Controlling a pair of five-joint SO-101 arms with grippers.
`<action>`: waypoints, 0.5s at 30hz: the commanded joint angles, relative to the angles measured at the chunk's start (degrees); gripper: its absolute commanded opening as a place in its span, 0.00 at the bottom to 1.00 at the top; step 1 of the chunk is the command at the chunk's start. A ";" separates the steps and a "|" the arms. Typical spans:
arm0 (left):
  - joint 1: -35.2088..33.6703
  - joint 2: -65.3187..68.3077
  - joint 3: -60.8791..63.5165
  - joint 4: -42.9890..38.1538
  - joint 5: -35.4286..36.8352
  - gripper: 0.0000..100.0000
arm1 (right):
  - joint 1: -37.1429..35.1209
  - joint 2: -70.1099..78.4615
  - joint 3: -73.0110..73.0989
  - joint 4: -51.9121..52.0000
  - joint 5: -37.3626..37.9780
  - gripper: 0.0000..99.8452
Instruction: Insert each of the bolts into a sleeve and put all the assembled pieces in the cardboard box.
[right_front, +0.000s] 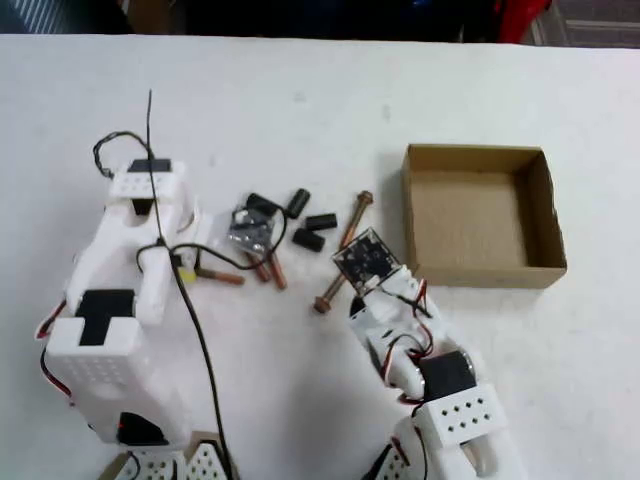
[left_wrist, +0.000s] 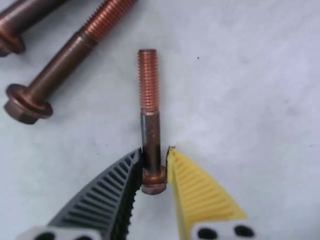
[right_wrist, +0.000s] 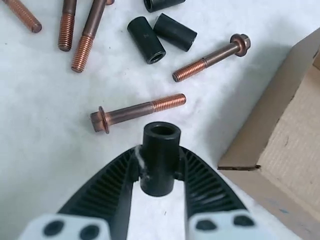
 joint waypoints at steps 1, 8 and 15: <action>-0.13 -1.36 -3.34 1.14 -0.18 0.11 | 0.66 -1.27 -0.26 -1.36 0.70 0.02; -0.13 -1.36 -3.52 0.79 -0.18 0.11 | 0.66 -1.27 0.09 -1.45 0.97 0.02; 0.31 -1.36 -14.07 10.20 0.09 0.11 | 0.48 -1.27 0.26 -1.45 0.97 0.02</action>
